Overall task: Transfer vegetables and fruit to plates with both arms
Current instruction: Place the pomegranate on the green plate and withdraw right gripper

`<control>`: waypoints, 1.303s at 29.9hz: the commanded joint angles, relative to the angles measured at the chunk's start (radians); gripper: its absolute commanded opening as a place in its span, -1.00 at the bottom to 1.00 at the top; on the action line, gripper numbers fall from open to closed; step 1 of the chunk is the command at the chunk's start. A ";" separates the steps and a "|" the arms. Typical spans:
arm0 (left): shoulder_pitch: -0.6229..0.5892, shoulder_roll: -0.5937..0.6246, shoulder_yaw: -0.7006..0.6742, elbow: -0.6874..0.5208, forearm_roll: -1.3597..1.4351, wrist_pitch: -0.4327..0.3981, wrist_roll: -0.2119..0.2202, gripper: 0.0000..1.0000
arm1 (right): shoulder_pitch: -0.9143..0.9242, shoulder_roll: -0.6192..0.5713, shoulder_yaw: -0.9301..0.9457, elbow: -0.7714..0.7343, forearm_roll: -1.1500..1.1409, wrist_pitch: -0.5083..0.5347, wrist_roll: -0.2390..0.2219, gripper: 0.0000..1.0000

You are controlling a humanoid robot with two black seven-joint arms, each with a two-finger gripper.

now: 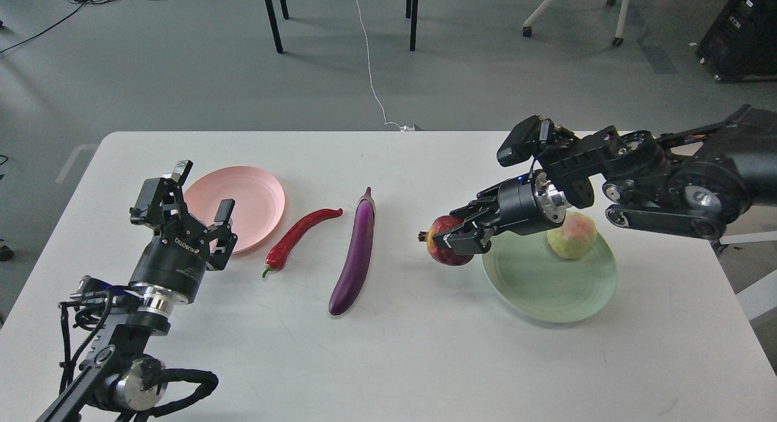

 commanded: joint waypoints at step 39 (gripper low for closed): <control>-0.104 0.213 0.037 0.005 0.107 0.002 -0.018 0.96 | -0.822 -0.319 0.908 0.031 1.173 0.006 0.000 0.94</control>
